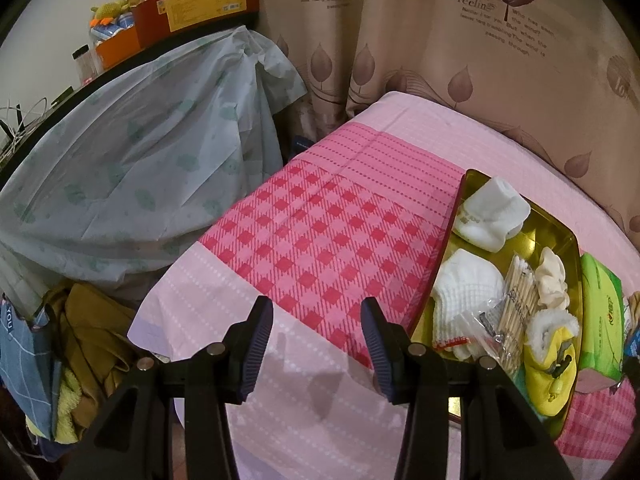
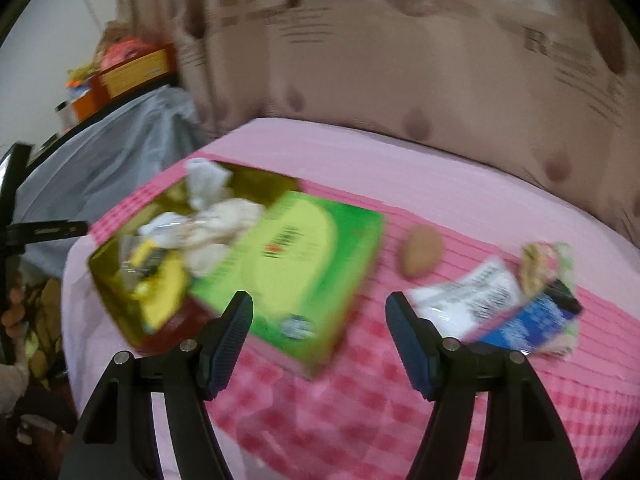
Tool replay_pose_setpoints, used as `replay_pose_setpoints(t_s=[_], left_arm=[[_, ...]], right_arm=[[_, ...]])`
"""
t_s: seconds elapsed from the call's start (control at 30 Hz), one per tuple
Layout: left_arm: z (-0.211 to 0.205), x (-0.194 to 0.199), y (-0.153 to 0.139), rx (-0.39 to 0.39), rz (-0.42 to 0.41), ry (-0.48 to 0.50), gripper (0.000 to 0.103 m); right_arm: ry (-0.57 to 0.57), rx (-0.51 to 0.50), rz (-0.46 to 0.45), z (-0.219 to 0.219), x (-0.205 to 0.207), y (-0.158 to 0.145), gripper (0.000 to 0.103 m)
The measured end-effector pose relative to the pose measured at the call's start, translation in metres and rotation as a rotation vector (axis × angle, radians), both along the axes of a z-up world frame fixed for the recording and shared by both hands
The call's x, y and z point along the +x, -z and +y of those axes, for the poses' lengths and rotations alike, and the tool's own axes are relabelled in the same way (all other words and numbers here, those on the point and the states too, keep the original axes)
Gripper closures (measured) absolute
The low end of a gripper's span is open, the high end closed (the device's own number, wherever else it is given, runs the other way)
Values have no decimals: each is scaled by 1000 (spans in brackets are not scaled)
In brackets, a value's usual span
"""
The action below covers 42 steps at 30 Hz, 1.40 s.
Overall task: Organize soft objects
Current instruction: 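Reach the right gripper to the beige makeup sponge and grasp it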
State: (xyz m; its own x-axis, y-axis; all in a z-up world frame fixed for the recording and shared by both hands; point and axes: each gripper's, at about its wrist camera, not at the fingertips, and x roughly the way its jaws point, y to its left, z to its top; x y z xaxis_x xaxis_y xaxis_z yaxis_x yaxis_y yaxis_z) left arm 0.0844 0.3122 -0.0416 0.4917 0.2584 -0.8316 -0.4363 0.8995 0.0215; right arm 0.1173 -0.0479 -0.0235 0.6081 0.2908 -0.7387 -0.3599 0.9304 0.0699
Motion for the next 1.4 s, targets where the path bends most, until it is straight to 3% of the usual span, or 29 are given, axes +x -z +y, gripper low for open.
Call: replay_pose_setpoints(t_s=[0.3,0.77,1.07,1.13,1.2,1.4], left_arm=[[-2,0,0,2,0,0,56],[-7,4,1,13,-2,59,56],[-16,9,1,38,-13,127,56],[-16,11,4,38,-3,130,56],[-16,12,6,39,8,132,56],[-19,13,6,44,13,132,56]], right_arm=[[82,-29,-15,-43,28,7,37],[85,-63,76,-38,105,47,46],[58,-47,105,-36,127,62,49],[55,-31,107,-37,128,63,52],[39,-7,124,-36,128,65,62],[41,-17,109,-32,118,63,63]])
